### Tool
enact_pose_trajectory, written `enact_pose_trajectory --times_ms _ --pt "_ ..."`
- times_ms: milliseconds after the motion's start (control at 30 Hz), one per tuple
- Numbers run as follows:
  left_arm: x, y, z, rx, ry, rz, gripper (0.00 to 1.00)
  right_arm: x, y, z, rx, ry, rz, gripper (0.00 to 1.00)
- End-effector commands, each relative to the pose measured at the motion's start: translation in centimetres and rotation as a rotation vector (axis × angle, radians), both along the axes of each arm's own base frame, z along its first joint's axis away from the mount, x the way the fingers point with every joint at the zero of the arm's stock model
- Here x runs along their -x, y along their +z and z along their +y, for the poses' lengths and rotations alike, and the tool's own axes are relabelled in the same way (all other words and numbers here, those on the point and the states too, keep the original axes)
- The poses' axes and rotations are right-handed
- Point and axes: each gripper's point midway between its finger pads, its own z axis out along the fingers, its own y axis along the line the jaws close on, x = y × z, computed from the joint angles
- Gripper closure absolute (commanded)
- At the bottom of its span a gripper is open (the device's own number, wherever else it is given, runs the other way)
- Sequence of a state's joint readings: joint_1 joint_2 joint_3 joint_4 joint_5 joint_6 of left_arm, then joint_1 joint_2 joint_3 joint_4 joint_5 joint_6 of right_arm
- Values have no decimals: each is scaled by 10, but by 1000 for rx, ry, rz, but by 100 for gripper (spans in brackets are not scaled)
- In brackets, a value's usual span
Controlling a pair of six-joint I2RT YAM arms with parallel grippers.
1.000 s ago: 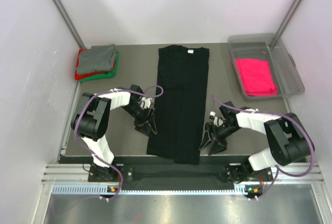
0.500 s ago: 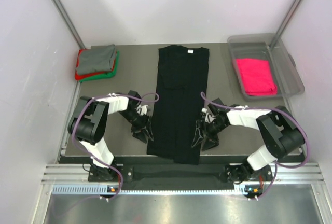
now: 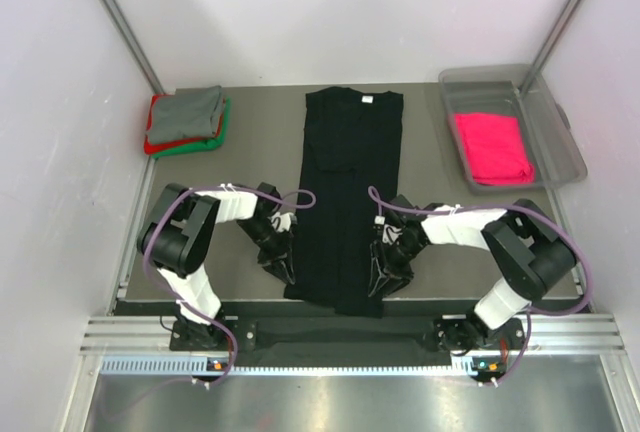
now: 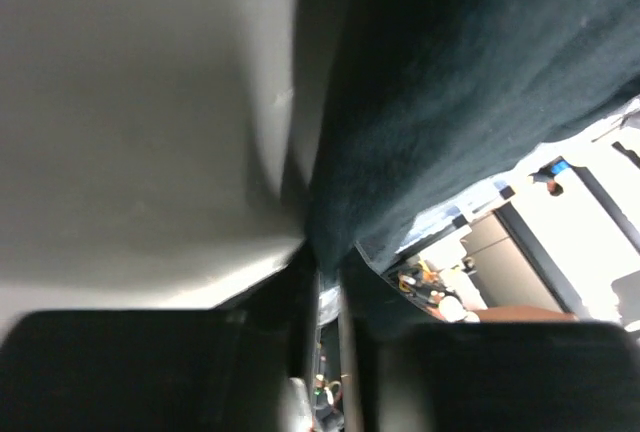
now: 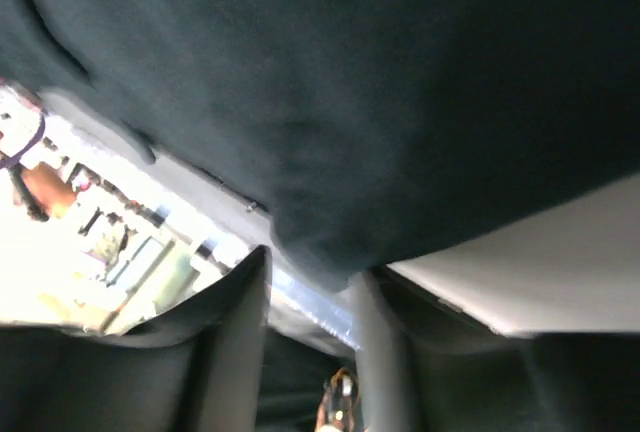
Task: Fold and stack the t-shirts
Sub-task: Fold the tshirt
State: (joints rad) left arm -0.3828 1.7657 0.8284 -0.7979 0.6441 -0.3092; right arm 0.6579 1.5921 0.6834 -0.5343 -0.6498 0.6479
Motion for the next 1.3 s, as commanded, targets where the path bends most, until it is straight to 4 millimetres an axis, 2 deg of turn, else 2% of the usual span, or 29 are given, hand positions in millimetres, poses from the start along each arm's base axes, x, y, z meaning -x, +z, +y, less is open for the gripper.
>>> enact_pose_trajectory --times_ms 0,33,67,100,200,233,267,300,333,367,400,533,600,733,767,833,867,900,933,1000,1033,1100,1133,1167,1267 --pt "-7 -16 1 -17 -39 -66 87 -7 -12 -2 50 22 -58 64" --pt "-8 -15 1 -14 -37 -68 100 -8 -10 0 34 25 -63 71" --pt "-10 -15 0 -13 -40 -77 100 -9 -9 2 22 27 -65 81" --pt "-12 -13 -1 -10 -38 -86 100 -10 -8 2 22 28 -71 100" --pt "-25 -3 -3 7 -32 -135 100 -23 3 0 5 33 -138 100" --pt "-30 1 -2 11 -36 -156 100 -32 11 -6 -7 27 -178 100" --pt "-46 10 -5 27 -42 -206 100 -41 18 -8 -27 23 -213 100" --pt "-50 13 0 23 -101 -240 100 -48 29 -12 -58 41 -269 100" --pt "-58 17 2 23 -144 -282 100 -63 39 -17 -87 1 -300 100" --pt "-76 28 2 3 -171 -342 100 -73 48 -18 -106 -15 -340 100" --pt "-84 32 5 -15 -194 -378 100 -81 56 -20 -119 -28 -380 100" --pt "-109 54 -4 22 -228 -469 100 -113 104 -24 -193 -37 -609 100" --pt "-121 57 -5 9 -232 -502 100 -121 117 -25 -207 -25 -682 100" --pt "-159 71 -3 -58 -229 -637 100 -144 131 -36 -189 -10 -799 100" --pt "-175 80 -8 -53 -222 -700 100 -152 137 -36 -192 4 -833 100" --pt "-195 89 -12 -53 -217 -774 100 -165 133 -35 -178 45 -865 100" --pt "-211 94 -14 -70 -211 -820 100 -174 137 -33 -179 52 -883 100" --pt "-225 98 -16 -74 -202 -860 100 -183 128 -33 -170 63 -881 100" --pt "-241 111 -19 -74 -216 -918 100 -189 125 -32 -166 73 -885 100" --pt "-259 105 -21 -98 -225 -942 100 -210 125 -28 -165 107 -947 100" --pt "-267 105 -22 -106 -240 -957 100 -219 112 -29 -148 119 -936 100" --pt "-285 94 -24 -130 -261 -964 100 -240 109 -28 -134 138 -981 100" --pt "-294 96 -27 -128 -264 -983 100 -248 96 -29 -124 131 -955 100" --pt "-298 80 -28 -136 -277 -955 100 -256 96 -28 -126 124 -961 100" --pt "-306 66 -32 -136 -277 -927 100 -278 86 -32 -103 99 -983 100"
